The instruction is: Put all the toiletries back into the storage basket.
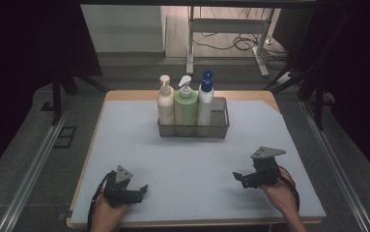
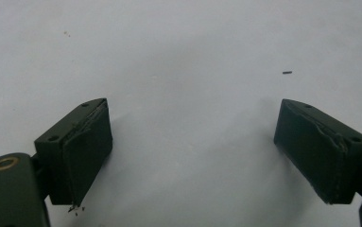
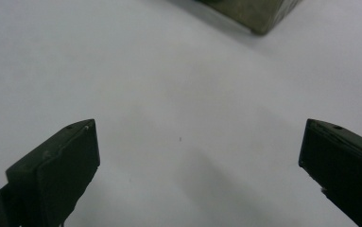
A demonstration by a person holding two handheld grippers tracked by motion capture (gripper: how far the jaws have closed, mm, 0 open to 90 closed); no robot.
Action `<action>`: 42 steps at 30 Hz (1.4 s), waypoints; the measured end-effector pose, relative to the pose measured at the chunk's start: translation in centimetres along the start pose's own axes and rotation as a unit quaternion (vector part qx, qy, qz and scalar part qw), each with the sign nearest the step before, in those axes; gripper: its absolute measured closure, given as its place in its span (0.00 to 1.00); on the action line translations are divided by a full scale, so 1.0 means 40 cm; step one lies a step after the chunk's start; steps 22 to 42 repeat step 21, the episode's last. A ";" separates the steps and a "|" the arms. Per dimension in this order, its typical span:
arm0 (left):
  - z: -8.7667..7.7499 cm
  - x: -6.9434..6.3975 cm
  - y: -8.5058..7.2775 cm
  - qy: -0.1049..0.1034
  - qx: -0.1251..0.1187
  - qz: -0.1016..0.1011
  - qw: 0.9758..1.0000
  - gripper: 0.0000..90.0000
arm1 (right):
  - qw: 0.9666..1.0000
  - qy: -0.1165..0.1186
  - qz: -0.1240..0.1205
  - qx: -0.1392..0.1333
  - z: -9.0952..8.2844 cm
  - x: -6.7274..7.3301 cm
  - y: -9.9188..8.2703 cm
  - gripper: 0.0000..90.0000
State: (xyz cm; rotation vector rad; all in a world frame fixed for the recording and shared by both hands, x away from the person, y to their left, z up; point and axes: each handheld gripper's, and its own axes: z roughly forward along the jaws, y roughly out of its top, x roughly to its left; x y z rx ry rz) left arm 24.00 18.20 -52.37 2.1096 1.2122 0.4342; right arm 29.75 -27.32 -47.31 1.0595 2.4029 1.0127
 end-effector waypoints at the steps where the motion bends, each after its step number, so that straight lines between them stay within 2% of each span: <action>1: 0.000 0.000 0.000 0.000 0.000 0.000 1.000 0.13 | 1.000 0.001 0.001 0.006 0.003 0.001 -0.008 0.00; 10: 0.000 0.000 0.000 0.000 0.000 0.000 1.000 0.13 | 0.999 0.004 0.015 0.029 0.042 0.002 -0.074 0.00; 15: 0.000 0.000 0.000 0.000 0.000 0.000 1.000 0.13 | 0.999 -0.005 0.014 0.039 0.059 0.000 -0.098 0.00; 17: 0.000 0.000 0.000 0.000 0.000 0.000 1.000 0.13 | 0.999 -0.005 0.020 0.026 0.060 -0.001 -0.107 0.00; 42: 0.000 -0.001 0.000 0.001 0.000 0.001 1.000 0.13 | 0.999 -0.008 0.018 0.025 0.060 0.002 -0.109 0.00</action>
